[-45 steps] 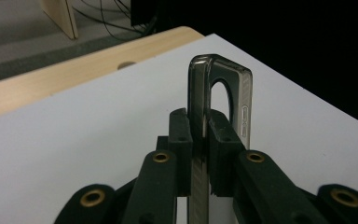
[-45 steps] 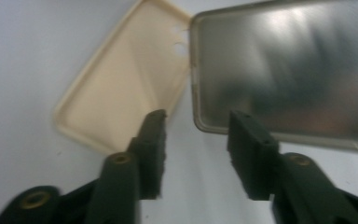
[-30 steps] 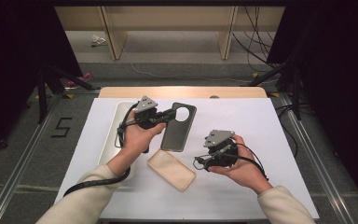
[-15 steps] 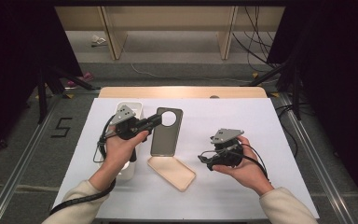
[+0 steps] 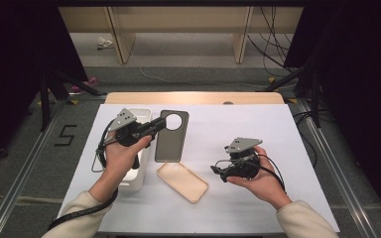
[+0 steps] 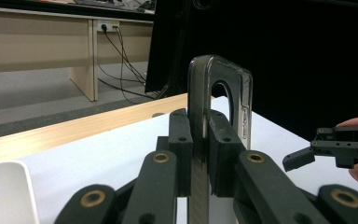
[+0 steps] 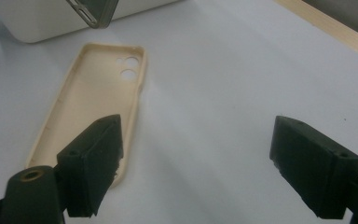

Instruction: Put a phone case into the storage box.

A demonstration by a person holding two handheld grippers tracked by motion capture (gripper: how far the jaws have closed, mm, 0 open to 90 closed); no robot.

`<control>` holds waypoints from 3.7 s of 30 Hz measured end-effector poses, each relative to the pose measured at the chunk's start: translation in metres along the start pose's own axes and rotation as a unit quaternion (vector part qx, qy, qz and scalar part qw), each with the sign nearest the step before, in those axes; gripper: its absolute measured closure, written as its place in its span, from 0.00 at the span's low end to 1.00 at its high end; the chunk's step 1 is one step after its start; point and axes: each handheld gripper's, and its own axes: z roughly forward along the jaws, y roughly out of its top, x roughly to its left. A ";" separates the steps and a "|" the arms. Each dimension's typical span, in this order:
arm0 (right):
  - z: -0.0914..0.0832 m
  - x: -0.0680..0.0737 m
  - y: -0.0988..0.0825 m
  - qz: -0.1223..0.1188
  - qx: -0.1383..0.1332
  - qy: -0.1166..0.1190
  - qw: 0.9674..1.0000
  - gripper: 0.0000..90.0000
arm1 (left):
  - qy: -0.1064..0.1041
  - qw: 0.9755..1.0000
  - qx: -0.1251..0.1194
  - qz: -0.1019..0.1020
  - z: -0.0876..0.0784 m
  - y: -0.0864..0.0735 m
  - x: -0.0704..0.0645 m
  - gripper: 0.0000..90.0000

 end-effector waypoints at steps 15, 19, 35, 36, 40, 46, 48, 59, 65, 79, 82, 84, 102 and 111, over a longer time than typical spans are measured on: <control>0.000 -0.001 -0.001 0.004 -0.002 0.002 1.000 0.20 | 0.009 1.000 -0.011 0.002 -0.010 0.012 0.013 0.90; 0.000 -0.001 0.000 0.006 -0.004 0.002 1.000 0.19 | 0.010 1.000 -0.015 0.002 -0.014 0.016 0.018 0.90; 0.001 0.000 0.000 0.010 -0.003 0.004 1.000 0.19 | 0.021 1.000 -0.019 -0.002 -0.024 0.022 0.031 0.90; 0.001 0.000 0.000 0.010 -0.003 0.005 1.000 0.19 | 0.021 1.000 -0.018 -0.002 -0.024 0.023 0.032 0.90; 0.001 0.000 0.000 0.011 -0.004 0.005 1.000 0.19 | 0.022 1.000 -0.018 0.001 -0.026 0.024 0.034 0.90; 0.001 0.000 0.000 0.012 -0.004 0.006 1.000 0.19 | 0.026 0.999 -0.023 -0.001 -0.029 0.027 0.038 0.90; 0.001 0.000 0.000 0.013 -0.003 0.006 1.000 0.19 | 0.027 0.999 -0.024 -0.001 -0.031 0.028 0.039 0.90; 0.001 0.000 0.000 0.014 -0.004 0.007 1.000 0.19 | 0.035 0.999 -0.029 -0.004 -0.037 0.031 0.047 0.90; 0.001 0.000 0.000 0.015 -0.005 0.007 1.000 0.19 | 0.038 0.999 -0.029 -0.004 -0.040 0.032 0.051 0.90; 0.002 0.001 0.000 0.015 -0.004 0.008 1.000 0.19 | 0.047 0.998 -0.033 -0.010 -0.047 0.034 0.062 0.90; 0.002 0.000 0.000 0.016 -0.004 0.008 1.000 0.19 | 0.049 0.998 -0.034 -0.011 -0.049 0.034 0.064 0.90; 0.002 0.000 0.000 0.016 -0.004 0.008 1.000 0.19 | 0.050 0.998 -0.033 -0.010 -0.050 0.034 0.066 0.90; 0.002 0.001 0.000 0.016 -0.003 0.010 1.000 0.19 | 0.062 0.997 -0.035 0.001 -0.057 0.036 0.077 0.90; 0.003 0.002 0.000 0.020 -0.003 0.011 1.000 0.19 | 0.064 0.997 -0.036 0.006 -0.060 0.038 0.086 0.90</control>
